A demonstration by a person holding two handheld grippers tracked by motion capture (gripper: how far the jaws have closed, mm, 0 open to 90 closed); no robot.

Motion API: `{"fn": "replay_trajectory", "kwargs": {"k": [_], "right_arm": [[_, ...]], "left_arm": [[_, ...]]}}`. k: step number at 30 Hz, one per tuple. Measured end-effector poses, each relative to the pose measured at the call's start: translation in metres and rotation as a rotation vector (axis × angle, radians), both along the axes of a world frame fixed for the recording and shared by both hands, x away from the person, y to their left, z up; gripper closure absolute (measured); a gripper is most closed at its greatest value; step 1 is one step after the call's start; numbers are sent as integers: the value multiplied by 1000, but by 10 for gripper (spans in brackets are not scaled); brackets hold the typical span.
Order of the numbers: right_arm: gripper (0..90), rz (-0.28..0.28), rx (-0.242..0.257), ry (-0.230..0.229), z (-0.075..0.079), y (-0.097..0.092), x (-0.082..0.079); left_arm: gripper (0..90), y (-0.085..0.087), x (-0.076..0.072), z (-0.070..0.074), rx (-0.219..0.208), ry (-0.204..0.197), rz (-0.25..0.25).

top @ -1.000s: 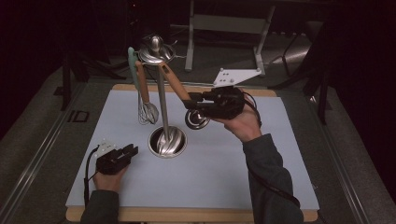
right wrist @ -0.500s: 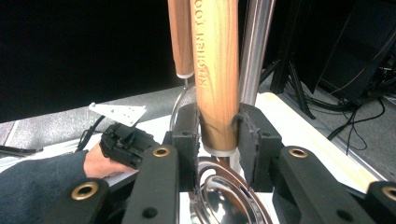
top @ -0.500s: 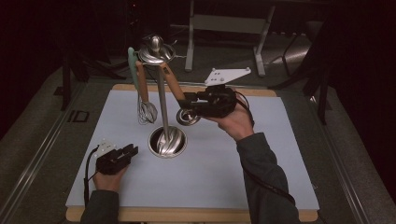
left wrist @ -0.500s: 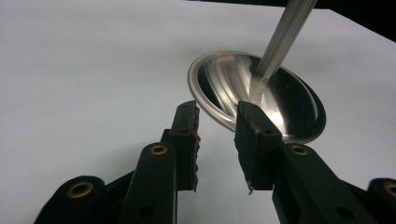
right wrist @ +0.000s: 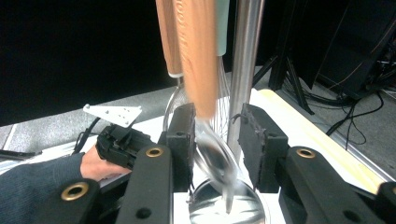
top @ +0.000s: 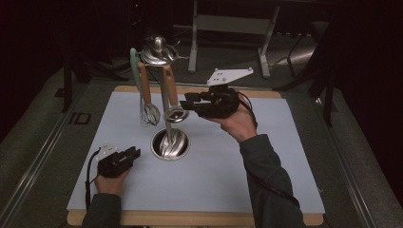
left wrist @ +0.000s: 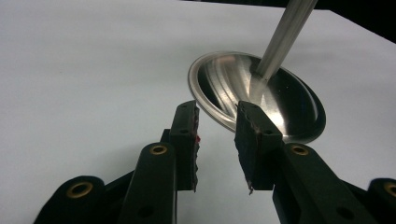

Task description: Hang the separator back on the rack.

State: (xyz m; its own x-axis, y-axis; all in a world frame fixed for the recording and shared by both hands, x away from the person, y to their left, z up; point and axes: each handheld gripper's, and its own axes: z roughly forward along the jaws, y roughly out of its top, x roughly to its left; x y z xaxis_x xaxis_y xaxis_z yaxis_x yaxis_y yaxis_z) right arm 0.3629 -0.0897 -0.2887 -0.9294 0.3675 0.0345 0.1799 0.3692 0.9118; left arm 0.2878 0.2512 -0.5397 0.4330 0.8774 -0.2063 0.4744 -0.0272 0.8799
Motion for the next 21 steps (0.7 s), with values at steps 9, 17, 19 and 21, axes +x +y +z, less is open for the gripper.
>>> {"fn": "replay_trajectory", "kwargs": {"k": [9, 17, 19, 21], "right_arm": [[656, -7, -3, -1, -1, -7, 0], [653, -11, -7, 0, -1, -12, 0], [652, -14, -13, 1, -3, -13, 0], [649, -16, -14, 6, -4, -14, 0]], "left_arm": [[695, 0, 0, 0, -1, -1, 1], [695, 0, 0, 0, -2, -1, 2], [695, 0, 0, 0, -2, -1, 2], [695, 0, 0, 0, -1, 0, 2]]}}
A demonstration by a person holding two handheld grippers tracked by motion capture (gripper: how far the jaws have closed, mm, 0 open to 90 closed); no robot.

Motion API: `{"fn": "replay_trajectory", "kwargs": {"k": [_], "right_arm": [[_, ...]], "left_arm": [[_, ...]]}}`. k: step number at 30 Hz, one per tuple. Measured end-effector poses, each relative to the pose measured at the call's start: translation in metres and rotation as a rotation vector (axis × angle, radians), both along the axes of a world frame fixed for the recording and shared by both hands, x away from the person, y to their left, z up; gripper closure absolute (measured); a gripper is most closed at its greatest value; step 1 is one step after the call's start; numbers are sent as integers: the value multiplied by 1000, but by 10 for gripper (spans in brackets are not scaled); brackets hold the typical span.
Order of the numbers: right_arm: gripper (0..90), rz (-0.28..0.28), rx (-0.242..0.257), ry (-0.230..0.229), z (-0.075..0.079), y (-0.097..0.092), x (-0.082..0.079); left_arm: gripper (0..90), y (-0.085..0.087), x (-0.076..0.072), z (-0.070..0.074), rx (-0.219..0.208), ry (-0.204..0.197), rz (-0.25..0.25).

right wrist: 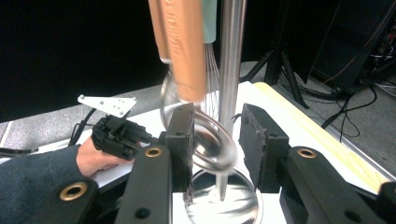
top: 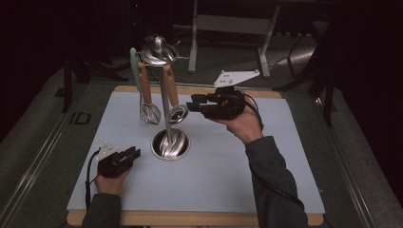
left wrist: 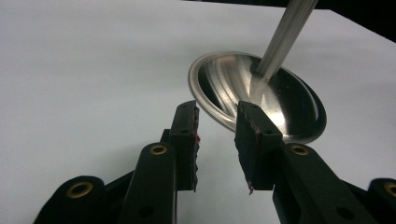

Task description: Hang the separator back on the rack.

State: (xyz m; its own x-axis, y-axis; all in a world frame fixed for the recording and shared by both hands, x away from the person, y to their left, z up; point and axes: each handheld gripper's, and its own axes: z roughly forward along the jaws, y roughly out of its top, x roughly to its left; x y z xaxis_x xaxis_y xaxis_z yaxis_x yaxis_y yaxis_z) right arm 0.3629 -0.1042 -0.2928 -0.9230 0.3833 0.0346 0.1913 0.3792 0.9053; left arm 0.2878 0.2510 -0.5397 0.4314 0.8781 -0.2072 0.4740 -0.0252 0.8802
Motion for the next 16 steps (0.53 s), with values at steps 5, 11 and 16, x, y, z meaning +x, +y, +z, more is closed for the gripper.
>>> {"fn": "replay_trajectory", "kwargs": {"k": [5, 11, 16], "right_arm": [[638, -15, -10, 6, -6, -6, 1], [627, -37, -18, 25, -19, -16, 4], [597, -66, -24, 51, -31, -26, 6]], "left_arm": [[695, 0, 0, 0, 0, 0, 1], [695, 0, 0, 0, -1, 0, 2], [695, 0, 0, 0, 0, 2, 1]]}}
